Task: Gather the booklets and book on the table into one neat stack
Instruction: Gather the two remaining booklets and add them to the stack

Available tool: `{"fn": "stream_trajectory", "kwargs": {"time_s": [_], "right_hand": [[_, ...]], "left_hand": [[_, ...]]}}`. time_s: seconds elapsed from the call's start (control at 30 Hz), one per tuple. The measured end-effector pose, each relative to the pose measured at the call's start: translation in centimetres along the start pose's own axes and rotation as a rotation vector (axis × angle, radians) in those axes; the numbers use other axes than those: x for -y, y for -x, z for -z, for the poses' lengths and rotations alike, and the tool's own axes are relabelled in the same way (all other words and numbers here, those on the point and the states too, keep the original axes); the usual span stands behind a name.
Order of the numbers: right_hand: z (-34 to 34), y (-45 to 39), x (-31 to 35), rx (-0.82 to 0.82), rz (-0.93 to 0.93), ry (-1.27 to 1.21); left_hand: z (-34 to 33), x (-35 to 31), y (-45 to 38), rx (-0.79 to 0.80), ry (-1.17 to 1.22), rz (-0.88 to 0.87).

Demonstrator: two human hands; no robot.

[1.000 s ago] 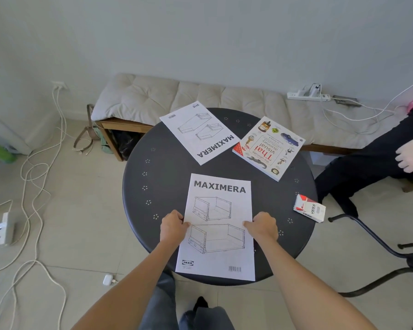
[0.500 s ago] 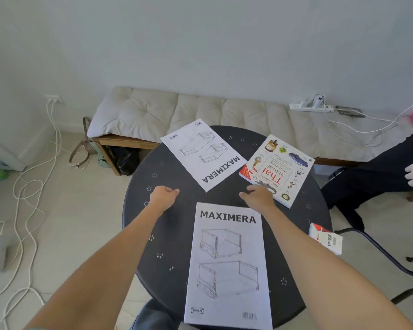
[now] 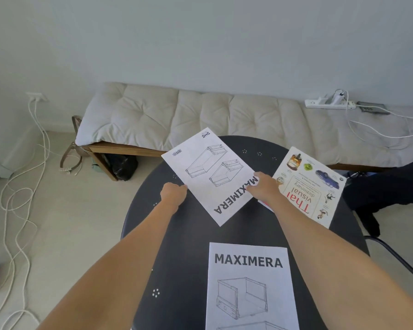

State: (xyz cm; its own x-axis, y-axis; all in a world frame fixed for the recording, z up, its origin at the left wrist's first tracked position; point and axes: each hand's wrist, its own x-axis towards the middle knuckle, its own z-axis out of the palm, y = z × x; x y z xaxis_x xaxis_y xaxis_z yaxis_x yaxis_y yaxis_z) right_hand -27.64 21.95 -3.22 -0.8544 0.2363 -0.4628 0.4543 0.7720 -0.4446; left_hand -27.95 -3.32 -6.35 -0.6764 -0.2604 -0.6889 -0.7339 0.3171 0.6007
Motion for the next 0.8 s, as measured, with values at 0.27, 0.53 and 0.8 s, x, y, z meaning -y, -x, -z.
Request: {"fn": "stream_trajectory", "kwargs": {"time_s": [0.27, 0.53, 0.8], "right_hand": [[-1.5, -3.1, -0.2, -0.091, -0.037, 0.183], [-2.7, -2.5, 0.3, 0.031, -0.125, 0.029], [-3.3, 1.2, -0.3, 0.072, -0.297, -0.794]], "left_hand": [[-1.8, -1.9, -0.2, -0.068, 0.132, 0.049], [-1.6, -1.1, -0.4, -0.081, 0.179, 0.098], [-0.4, 1.0, 0.7, -0.052, 0.228, 0.014]]}}
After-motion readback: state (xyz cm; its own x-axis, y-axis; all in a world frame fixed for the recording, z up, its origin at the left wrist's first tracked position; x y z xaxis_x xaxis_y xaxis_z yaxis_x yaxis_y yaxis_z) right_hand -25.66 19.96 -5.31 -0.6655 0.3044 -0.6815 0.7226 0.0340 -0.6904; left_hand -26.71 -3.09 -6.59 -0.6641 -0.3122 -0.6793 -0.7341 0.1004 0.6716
